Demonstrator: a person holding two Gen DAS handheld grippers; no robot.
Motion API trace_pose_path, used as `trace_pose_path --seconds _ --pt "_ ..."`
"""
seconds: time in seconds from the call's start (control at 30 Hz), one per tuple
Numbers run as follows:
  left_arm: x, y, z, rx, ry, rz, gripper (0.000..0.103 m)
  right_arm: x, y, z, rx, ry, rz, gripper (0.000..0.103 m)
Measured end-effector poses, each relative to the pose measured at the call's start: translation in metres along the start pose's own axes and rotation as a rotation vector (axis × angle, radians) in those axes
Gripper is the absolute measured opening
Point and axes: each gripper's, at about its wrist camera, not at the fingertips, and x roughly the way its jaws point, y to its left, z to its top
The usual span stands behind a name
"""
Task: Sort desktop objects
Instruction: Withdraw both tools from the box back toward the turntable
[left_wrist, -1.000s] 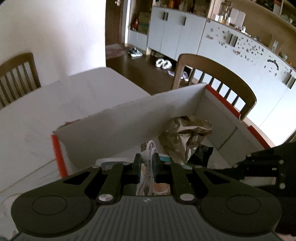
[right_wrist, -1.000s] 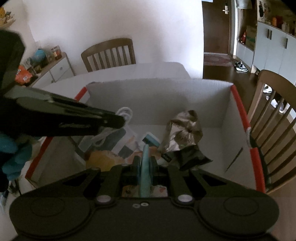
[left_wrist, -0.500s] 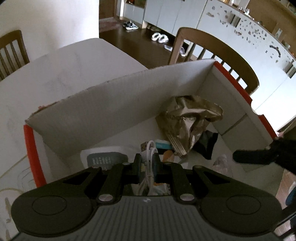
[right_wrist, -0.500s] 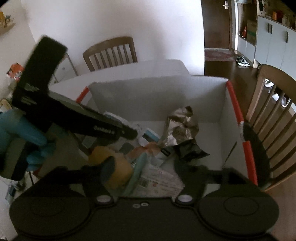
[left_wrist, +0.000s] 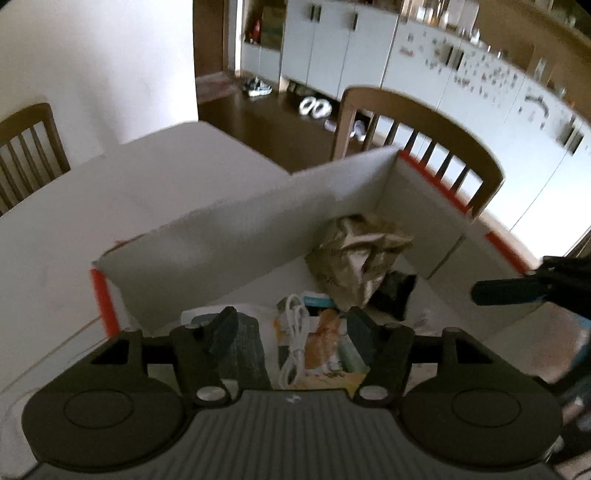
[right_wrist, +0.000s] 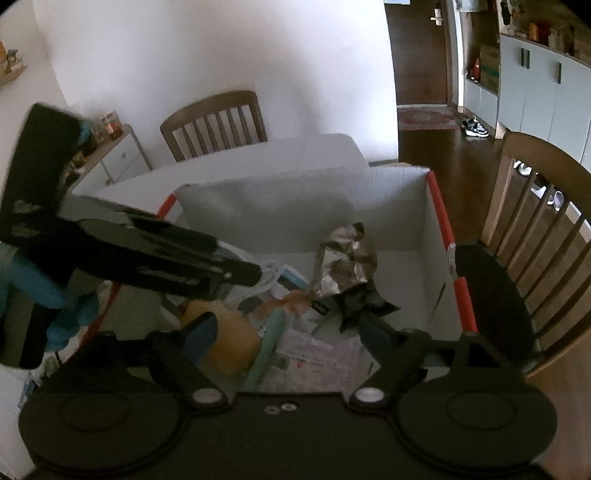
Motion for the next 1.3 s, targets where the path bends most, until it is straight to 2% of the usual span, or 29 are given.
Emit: trace_pose_path --seconds 0.23,0.4,0.73,0.87,1.13,1.3 --pt "-0.051 0.008 -0.013 -0.057 -0.114 0.015 0.068 -0.017 0.01 0.005 -0.017 -0.048 0.019 0.087" --pt "-0.085 0.011 -0.025 -0.064 -0.167 0.024 0.07 -0.024 0.025 0.006 -0.027 -0.07 0.014 0.088" --pt "-0.133 0.009 -0.054 -0.078 -0.219 0.017 0.07 -0.042 0.057 -0.001 -0.037 -0.108 -0.021 0.09" --pt "-0.15 0.009 -0.066 -0.09 -0.236 0.03 0.076 -0.053 0.069 -0.006 -0.044 -0.129 -0.039 0.09" --pt "-0.181 0.019 -0.098 -0.116 -0.253 0.066 0.076 -0.071 0.099 -0.011 -0.051 -0.146 -0.037 0.093" --pt "-0.203 0.028 -0.124 -0.127 -0.263 0.079 0.082 -0.078 0.124 -0.013 -0.068 -0.153 -0.028 0.095"
